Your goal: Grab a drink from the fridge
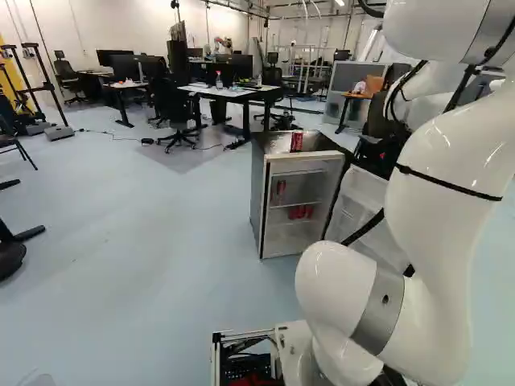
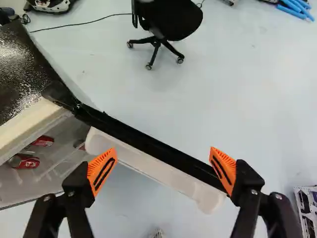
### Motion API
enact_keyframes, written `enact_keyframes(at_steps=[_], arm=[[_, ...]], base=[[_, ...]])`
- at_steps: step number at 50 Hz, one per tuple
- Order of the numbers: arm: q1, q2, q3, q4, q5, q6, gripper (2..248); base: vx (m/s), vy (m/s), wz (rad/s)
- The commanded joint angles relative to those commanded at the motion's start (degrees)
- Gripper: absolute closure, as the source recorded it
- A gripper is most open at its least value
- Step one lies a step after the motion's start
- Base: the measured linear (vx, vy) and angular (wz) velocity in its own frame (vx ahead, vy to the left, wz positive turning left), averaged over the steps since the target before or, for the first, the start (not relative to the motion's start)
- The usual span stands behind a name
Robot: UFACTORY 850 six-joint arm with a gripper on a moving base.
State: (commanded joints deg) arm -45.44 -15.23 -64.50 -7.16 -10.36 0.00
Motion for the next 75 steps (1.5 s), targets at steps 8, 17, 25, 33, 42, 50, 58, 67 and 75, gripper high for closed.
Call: enact_keyframes(at_steps=[8,17,25,33,42,50,58,67,75], arm=[[-0.72,-1.88,-2.23,0.81,-2.86,0.0,3],[-1.51,-3.98,-4.78,1.72,-4.93,0.0,3],[-2.19,-5.85,-7.07,2.63,-6.73,0.0,3],[-2.84,-7.72,-9.43,3.62,-8.6,0.0,3],[-3.52,-9.84,-12.14,4.56,-10.81,0.0,3],[-4.1,-11.73,-14.6,4.59,-12.71,0.0,3],[-4.67,-13.6,-17.09,4.59,-14.37,0.0,3],[-5.28,-15.7,-19.92,4.59,-16.17,0.0,3],[-5.8,-17.59,-22.51,4.59,-17.77,0.0,3]], base=[[0.0,0.0,0.0],[0.0,0.0,0.0],[0.0,0.0,0.0],[0.0,0.0,0.0],[0.0,0.0,0.0],[0.0,0.0,0.0],[0.0,0.0,0.0],[0.0,0.0,0.0],[0.0,0.0,0.0]])
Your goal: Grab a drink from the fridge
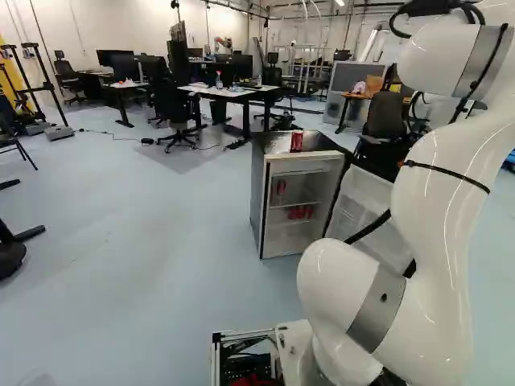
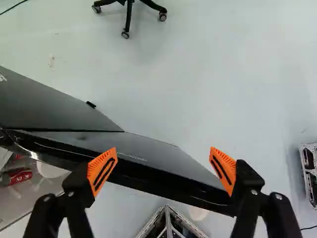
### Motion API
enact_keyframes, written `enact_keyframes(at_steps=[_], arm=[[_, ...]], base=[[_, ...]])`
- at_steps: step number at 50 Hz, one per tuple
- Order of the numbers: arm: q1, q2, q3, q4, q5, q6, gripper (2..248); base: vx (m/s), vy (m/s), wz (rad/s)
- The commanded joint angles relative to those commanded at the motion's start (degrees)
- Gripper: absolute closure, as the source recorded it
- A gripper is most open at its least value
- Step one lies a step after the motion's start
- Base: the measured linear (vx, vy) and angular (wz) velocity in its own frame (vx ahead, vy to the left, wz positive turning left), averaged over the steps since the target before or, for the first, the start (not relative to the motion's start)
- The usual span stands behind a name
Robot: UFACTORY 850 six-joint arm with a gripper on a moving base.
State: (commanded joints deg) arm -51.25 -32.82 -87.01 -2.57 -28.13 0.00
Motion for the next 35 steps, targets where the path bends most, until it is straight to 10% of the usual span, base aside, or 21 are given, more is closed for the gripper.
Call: enact_keyframes(at_steps=[35], arm=[[-1.27,-9.13,-10.28,0.0,-1.83,0.0,3]], base=[[0.0,0.0,0.0]])
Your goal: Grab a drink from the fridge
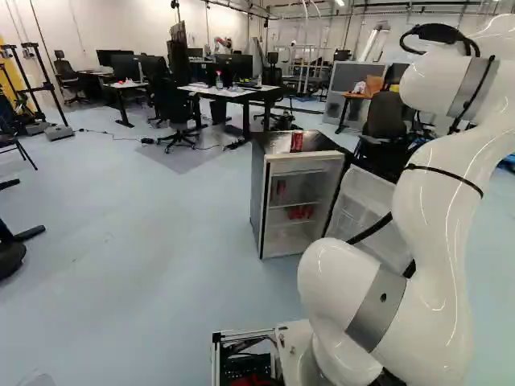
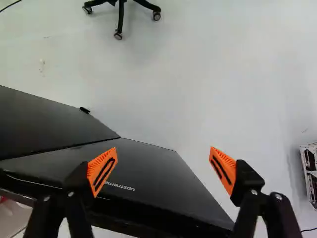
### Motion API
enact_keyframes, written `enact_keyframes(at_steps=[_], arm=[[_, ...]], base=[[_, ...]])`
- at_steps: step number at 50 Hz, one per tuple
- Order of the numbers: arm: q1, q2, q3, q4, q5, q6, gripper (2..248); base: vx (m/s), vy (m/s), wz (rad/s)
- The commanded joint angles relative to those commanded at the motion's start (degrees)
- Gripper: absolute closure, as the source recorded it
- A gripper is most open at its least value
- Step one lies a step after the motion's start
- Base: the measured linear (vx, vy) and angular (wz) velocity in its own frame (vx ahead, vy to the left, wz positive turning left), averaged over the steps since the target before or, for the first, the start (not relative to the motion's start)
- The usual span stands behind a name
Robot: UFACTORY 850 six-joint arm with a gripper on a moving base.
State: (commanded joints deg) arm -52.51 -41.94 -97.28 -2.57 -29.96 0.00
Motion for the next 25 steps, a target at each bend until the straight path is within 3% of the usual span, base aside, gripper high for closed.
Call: enact_keyframes(at_steps=[25], arm=[[-0.01,-3.43,-1.06,0.0,0.0,0.0,3]], base=[[0.0,0.0,0.0]])
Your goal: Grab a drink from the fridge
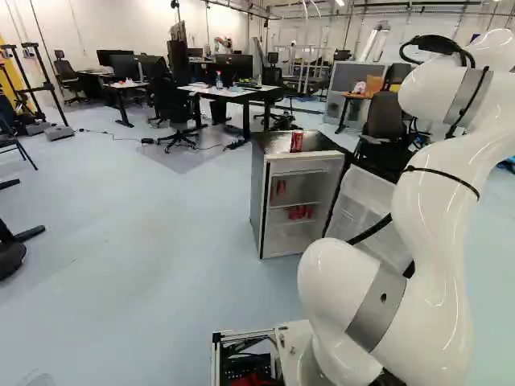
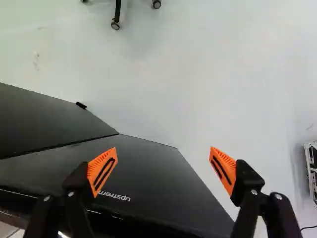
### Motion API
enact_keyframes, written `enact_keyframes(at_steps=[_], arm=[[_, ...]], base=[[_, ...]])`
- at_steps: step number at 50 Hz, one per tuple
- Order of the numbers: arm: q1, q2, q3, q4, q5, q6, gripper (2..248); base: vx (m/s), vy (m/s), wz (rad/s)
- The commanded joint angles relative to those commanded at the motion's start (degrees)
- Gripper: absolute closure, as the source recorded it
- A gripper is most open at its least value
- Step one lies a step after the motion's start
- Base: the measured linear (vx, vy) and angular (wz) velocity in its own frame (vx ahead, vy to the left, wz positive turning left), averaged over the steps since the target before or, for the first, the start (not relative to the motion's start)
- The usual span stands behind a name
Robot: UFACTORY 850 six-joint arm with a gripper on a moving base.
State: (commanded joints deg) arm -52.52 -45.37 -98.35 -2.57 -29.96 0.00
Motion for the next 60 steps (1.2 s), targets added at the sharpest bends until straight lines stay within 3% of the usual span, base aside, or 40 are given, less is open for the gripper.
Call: enact_keyframes(at_steps=[23,60], arm=[[-0.05,-1.16,-0.27,0.0,0.0,0.0,3],[-0.44,2.29,5.02,0.0,-1.47,0.0,3]], base=[[0.0,0.0,0.0],[0.0,0.0,0.0]])
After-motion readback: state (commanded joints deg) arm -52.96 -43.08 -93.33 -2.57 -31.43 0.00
